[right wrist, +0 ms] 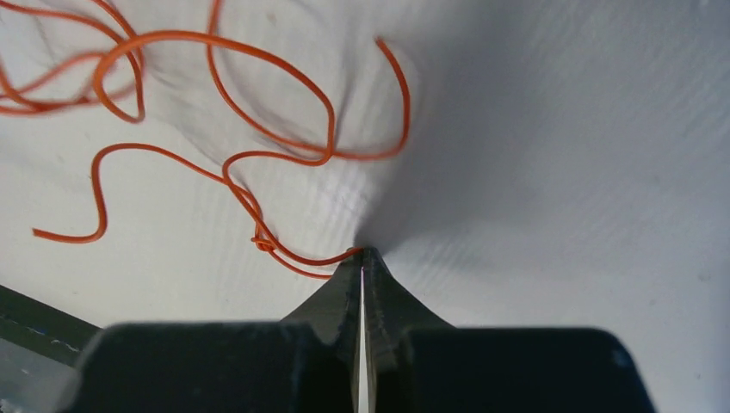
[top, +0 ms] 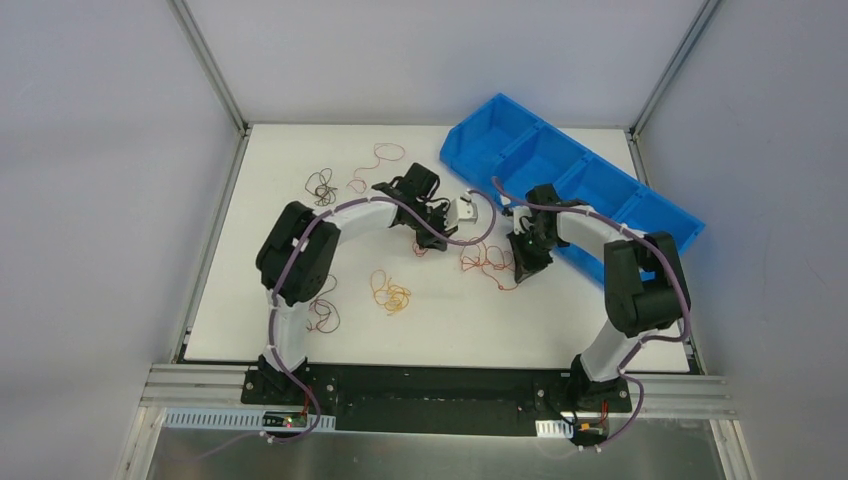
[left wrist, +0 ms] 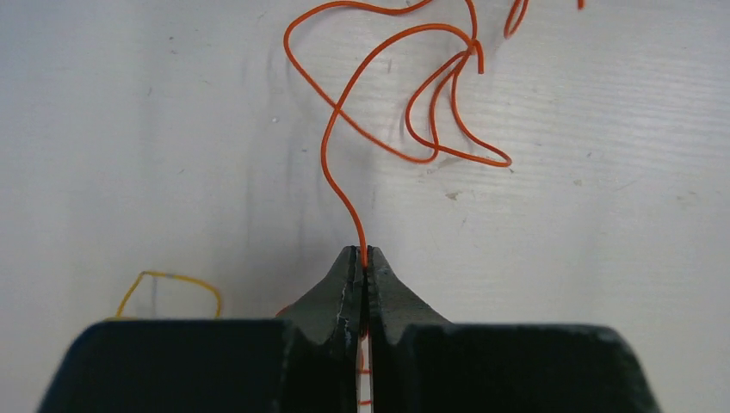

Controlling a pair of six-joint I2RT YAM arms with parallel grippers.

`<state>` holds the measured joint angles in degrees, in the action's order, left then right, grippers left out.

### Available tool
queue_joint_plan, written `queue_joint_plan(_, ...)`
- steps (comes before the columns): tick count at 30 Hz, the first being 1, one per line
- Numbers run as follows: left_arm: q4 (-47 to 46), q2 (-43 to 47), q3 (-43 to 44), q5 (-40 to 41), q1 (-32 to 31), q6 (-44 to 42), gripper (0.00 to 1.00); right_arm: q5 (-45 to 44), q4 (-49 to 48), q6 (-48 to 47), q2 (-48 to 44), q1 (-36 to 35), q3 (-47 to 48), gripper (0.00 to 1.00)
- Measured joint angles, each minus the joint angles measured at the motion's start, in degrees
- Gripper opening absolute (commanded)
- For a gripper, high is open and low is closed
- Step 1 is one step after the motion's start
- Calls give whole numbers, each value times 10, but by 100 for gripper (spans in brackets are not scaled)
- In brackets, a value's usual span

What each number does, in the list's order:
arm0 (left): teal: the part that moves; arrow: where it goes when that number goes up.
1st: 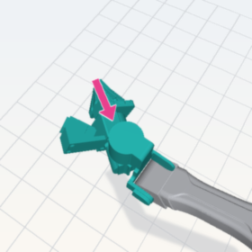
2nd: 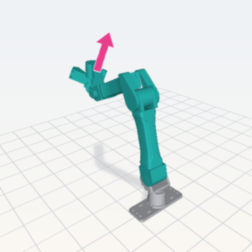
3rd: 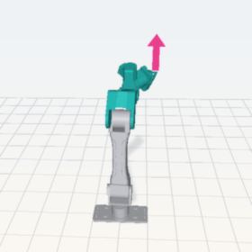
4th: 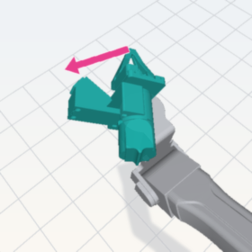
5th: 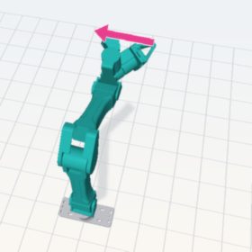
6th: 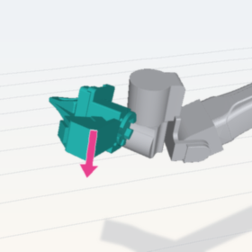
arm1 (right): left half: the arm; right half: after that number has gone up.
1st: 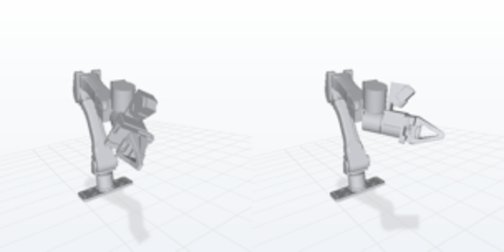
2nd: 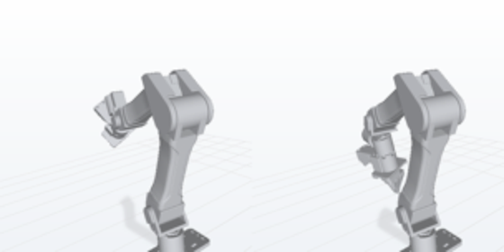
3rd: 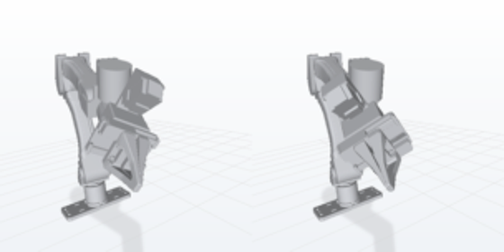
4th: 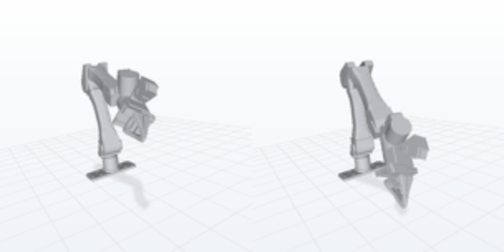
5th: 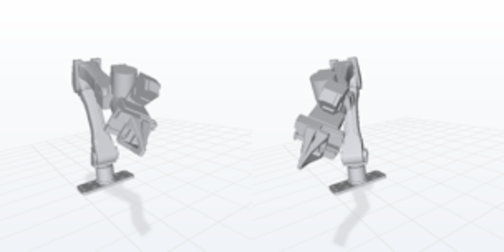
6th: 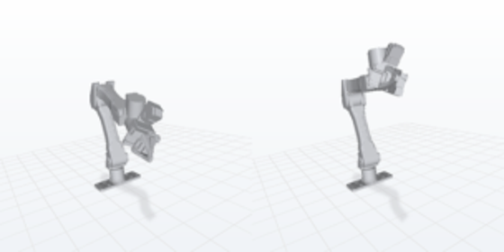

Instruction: Untangle the cables

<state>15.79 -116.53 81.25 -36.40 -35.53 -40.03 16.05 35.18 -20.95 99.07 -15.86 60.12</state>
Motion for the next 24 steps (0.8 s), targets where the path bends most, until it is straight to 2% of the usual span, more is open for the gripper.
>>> queue_joint_plan(6,35,125,1,-38,35,65,0,-36,28,-31,-85,33,-78,0)
queue_joint_plan(11,34,213,94,-96,113,164,0,-63,49,-51,-139,51,-121,0)
queue_joint_plan(16,17,222,205,-130,184,264,0,-76,55,-68,-153,54,-137,0)
queue_joint_plan(23,-4,222,245,-147,225,337,0,-61,72,-89,-158,56,-143,0)
queue_joint_plan(24,-4,222,244,-148,225,344,0,-50,78,-92,-159,57,-138,13)
